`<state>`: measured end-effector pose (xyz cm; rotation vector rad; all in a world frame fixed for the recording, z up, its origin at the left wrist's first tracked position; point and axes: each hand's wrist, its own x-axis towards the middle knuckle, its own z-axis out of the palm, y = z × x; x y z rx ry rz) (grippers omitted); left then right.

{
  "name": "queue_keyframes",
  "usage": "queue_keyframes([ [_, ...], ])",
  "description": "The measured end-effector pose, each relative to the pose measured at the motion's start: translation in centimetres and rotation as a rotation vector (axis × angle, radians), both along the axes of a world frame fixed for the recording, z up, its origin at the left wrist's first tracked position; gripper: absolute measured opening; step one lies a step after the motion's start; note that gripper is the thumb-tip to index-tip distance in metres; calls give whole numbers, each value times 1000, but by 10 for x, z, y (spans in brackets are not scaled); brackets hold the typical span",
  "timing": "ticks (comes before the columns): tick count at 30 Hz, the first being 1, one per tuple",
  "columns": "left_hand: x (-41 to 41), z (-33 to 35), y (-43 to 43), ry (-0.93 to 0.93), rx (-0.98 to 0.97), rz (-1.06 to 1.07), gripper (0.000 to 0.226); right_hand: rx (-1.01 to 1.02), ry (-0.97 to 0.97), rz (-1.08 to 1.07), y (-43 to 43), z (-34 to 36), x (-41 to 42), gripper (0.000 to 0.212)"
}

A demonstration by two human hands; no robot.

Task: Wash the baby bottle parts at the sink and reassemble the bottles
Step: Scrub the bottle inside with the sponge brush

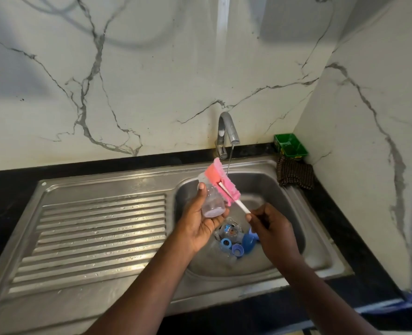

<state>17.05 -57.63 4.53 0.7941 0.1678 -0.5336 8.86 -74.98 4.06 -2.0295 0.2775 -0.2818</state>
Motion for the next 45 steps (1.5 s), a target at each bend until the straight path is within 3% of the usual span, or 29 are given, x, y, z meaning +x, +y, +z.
queue_keyframes([
  [3, 1, -3, 0, 56, 48, 21, 44, -70, -47, 67, 2, 1, -5, 15],
  [7, -2, -1, -6, 121, 59, -4, 41, -67, -48, -40, -7, 0, -7, 20],
  [12, -5, 4, -10, 68, 63, -43, 30, -143, -102, 37, -5, -3, -17, 31],
  [15, -5, 5, -12, 83, 106, -51, 37, -125, -110, -41, -10, 2, -12, 22],
  [19, -6, 6, -11, 56, 56, -60, 34, -170, -154, 62, -5, 4, -16, 26],
  [27, -7, 11, -7, 15, -39, -84, 48, -58, -111, 15, 1, 1, -23, 18],
  [30, -8, 9, -5, -11, 15, -100, 43, -36, -111, -63, -2, 3, -23, 20],
  [35, -13, 4, -9, -52, 151, -75, 19, -137, -119, 58, -2, -1, -29, 17],
  [38, -15, 4, -13, -27, 168, -44, 34, -85, -135, -48, -7, 0, -24, 15],
  [42, -16, 8, -12, 2, 115, -72, 25, -164, -138, 50, -2, -1, -32, 14],
  [45, -18, 9, -13, 22, 96, -84, 38, -95, -130, -5, -8, -2, -30, 15],
])
